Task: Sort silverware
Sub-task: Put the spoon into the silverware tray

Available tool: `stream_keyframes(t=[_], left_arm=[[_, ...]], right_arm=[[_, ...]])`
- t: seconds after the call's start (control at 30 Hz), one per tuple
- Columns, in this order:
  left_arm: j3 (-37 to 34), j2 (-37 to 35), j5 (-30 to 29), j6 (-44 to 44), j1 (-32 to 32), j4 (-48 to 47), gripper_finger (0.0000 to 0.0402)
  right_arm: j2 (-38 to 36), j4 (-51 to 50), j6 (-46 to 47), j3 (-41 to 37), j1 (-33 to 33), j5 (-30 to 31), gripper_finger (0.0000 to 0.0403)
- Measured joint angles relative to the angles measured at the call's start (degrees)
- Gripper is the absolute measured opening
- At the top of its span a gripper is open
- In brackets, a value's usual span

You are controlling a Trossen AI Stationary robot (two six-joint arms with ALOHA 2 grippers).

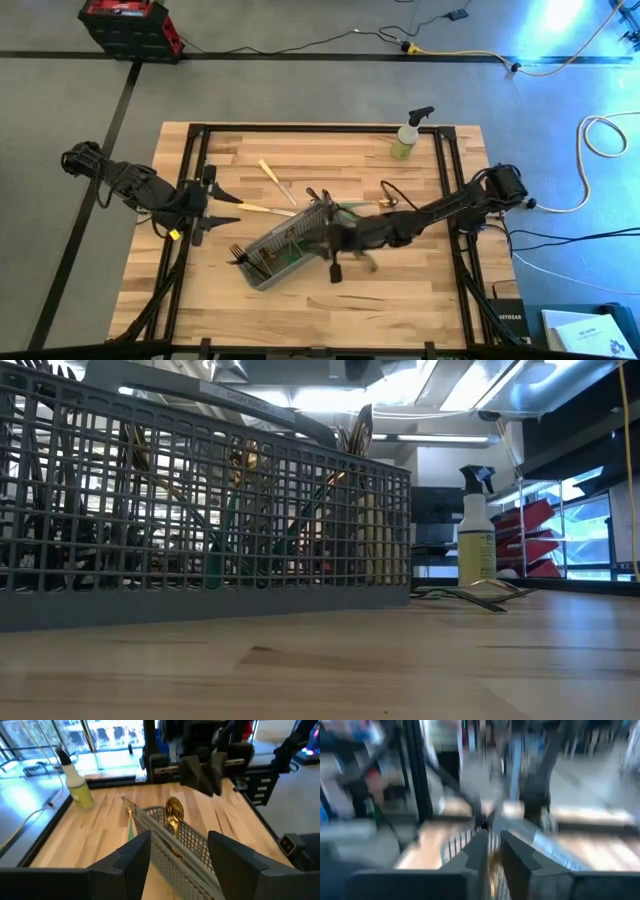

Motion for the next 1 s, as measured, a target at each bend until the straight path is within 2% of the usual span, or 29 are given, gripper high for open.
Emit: stream_keyframes(t=[0.07, 0.2, 0.3, 0.4, 0.5, 0.6, 0.8, 1.0], left_arm=[[-0.02, 0.58, -0.09, -0.45, 0.0, -0.29, 0.0182], [-0.04, 1.63, -0.07, -1.67, -0.15, -0.51, 0.0182], [-0.04, 2.08, -0.07, -1.83, -0.64, -1.09, 0.0182], [-0.04, 2.17, 0.1, -1.94, -1.19, -1.54, 0.0182], [-0.04, 2.16, 0.11, -1.79, -1.6, -1.53, 0.0182], [-0.04, 2.07, 0.11, -1.55, -1.84, -1.55, 0.0182], [-0.04, 2.09, 0.06, -1.55, -1.84, -1.54, 0.0182], [-0.04, 2.14, -0.14, -1.77, -1.81, -2.0, 0.0182]], right_arm=[[2.73, -10.55, -0.31, 6.07, 1.44, 4.02, 0.0083], [7.26, -24.4, -0.46, 17.96, 4.22, 13.98, 0.0158], [11.13, -34.19, 1.31, 22.75, 5.2, 21.2, 0.0208], [14.31, -38.96, -4.66, 24.71, 5.13, 22.18, 0.0239], [15.1, -40.27, -7.25, 27.86, 4.74, 22.56, 0.0237], [16.22, -44.81, -3.29, 29.92, 2.84, 22.9, 0.0217], [15.99, -49.32, -1.14, 31.21, 1.57, 19.8, 0.0186], [16.16, -49.65, -1.12, 31.17, 0.91, 19.17, 0.0182]])
